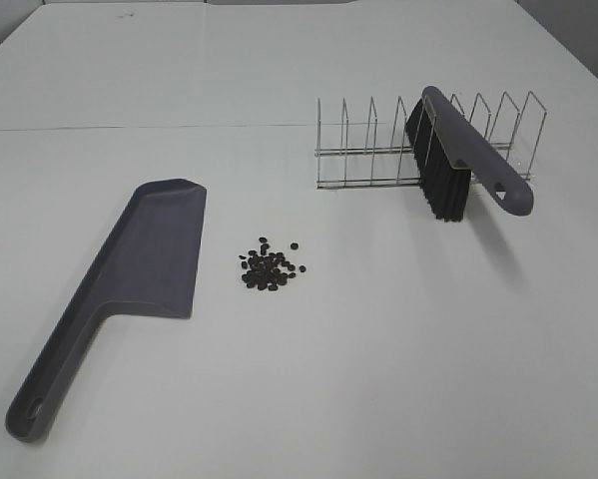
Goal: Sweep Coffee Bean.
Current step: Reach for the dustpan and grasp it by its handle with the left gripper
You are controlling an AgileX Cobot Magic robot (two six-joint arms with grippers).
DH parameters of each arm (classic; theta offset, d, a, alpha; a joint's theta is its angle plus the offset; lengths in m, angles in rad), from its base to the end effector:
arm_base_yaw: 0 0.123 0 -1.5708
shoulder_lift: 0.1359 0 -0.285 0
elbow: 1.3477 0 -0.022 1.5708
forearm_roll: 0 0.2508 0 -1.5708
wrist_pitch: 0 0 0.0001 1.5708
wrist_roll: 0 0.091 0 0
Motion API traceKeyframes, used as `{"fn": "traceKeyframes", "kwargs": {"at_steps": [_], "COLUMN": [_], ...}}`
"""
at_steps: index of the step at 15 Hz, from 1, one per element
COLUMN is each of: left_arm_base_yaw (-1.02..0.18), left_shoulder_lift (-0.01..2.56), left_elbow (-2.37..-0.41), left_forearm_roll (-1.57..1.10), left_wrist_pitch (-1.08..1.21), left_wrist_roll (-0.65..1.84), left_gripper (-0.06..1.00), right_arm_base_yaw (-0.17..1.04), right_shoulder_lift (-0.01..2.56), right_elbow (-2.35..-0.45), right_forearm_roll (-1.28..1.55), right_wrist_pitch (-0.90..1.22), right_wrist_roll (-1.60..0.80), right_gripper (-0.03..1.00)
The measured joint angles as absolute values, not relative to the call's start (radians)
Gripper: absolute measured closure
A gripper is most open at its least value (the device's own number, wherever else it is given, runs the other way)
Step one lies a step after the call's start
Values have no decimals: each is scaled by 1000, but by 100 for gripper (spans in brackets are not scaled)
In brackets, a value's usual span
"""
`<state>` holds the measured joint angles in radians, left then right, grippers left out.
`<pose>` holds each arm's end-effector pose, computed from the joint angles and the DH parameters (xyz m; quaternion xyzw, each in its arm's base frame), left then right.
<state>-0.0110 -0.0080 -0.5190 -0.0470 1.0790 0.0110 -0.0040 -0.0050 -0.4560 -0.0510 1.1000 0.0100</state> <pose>-0.0092 -0.0037 0.2811 0.0108 0.8507 -0.0235 0.5251 -0.0026 -0.0041 0.2620 0.0071 0.8727 -0.0240 0.4877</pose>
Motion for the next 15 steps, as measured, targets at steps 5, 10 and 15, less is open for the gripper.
{"fn": "traceKeyframes", "kwargs": {"at_steps": [5,10,15], "left_arm_base_yaw": [-11,-11,-11], "left_shoulder_lift": [-8,-8,-8], "left_elbow": [-519,-519,-519], "left_forearm_roll": [-47,-47,-47], "left_wrist_pitch": [1079,1079,1079], "left_wrist_roll": [12,12,11], "left_gripper": [-5,-5,-5], "right_arm_base_yaw": [-4,-4,-4], "right_shoulder_lift": [-5,-5,-5], "right_elbow": [-456,-456,-456], "right_forearm_roll": [-51,-51,-51], "right_wrist_pitch": [1100,1100,1100], "right_wrist_roll": [10,10,10], "right_gripper": [-2,-2,-2]}}
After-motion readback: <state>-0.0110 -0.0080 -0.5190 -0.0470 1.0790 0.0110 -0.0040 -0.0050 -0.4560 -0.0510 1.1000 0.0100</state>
